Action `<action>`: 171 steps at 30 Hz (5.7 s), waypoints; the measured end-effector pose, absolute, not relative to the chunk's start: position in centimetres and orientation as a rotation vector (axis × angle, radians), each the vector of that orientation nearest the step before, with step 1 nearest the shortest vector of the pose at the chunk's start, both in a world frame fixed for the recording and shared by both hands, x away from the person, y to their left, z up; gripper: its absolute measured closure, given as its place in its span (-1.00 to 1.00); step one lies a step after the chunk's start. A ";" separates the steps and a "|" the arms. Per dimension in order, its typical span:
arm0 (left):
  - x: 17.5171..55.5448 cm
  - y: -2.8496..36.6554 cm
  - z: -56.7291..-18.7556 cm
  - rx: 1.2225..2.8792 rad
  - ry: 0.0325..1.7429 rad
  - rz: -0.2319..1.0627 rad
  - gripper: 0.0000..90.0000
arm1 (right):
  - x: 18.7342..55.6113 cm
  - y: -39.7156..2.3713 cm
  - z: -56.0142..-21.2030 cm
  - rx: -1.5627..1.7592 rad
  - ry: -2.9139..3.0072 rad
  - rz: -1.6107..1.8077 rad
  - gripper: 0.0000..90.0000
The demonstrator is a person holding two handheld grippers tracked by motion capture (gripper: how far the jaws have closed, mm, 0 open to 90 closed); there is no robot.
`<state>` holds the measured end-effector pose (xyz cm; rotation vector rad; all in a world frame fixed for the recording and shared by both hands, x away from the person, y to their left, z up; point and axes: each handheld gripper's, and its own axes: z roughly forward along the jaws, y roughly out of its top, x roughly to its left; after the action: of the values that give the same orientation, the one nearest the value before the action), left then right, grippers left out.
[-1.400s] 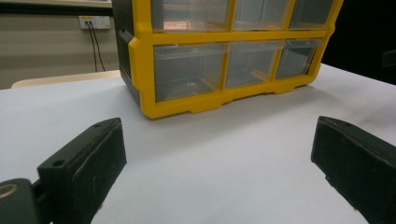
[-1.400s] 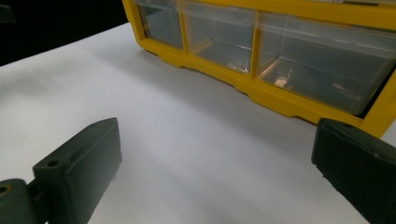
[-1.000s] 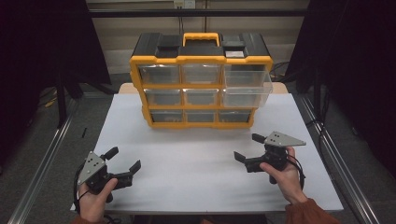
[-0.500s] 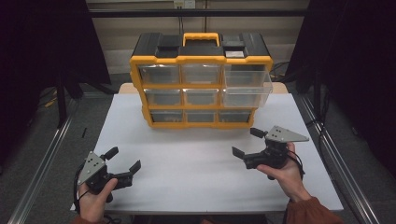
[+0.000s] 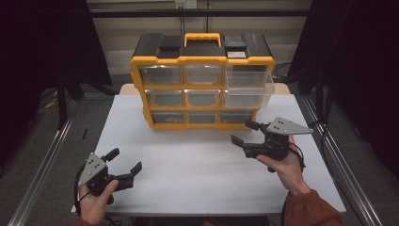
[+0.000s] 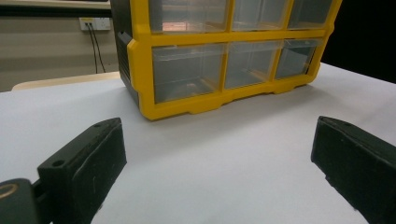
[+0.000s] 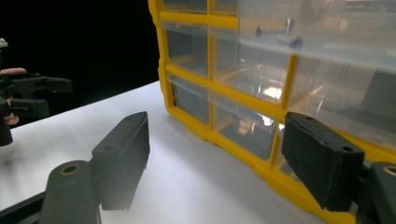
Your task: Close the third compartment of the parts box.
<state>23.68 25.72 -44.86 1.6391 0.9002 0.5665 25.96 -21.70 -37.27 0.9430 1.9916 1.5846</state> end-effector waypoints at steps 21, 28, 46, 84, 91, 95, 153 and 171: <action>23.7 25.7 -44.9 1.637 0.900 0.567 -0.93 | 26.8 -22.3 -34.1 0.847 1.893 1.642 0.68; 23.7 25.7 -44.9 1.641 0.899 0.564 -0.93 | 27.6 -22.2 -33.4 0.843 1.866 1.626 1.00; 23.7 25.7 -44.8 1.640 0.898 0.566 -0.93 | 30.0 -22.3 -32.8 0.874 1.840 1.590 1.00; 23.7 25.5 -44.8 1.648 0.884 0.561 -0.93 | 34.3 -22.0 -32.6 0.970 1.747 1.537 1.00; 23.7 25.6 -44.8 1.646 0.885 0.563 -0.93 | 35.2 -21.9 -32.5 0.986 1.742 1.516 1.00; 23.8 25.6 -44.8 1.648 0.885 0.564 -0.93 | 35.8 -21.9 -32.5 0.988 1.744 1.509 1.00; 23.6 25.8 -44.8 1.628 0.891 0.567 -0.93 | 34.4 -22.1 -34.6 0.996 1.816 1.449 -0.23; 23.6 25.8 -44.7 1.631 0.886 0.570 -0.93 | 31.2 -22.9 -38.4 1.090 1.891 1.420 -0.93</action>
<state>23.60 25.82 -44.73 1.6306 0.8861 0.5700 31.23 -22.93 -38.40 1.0905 1.8914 1.4200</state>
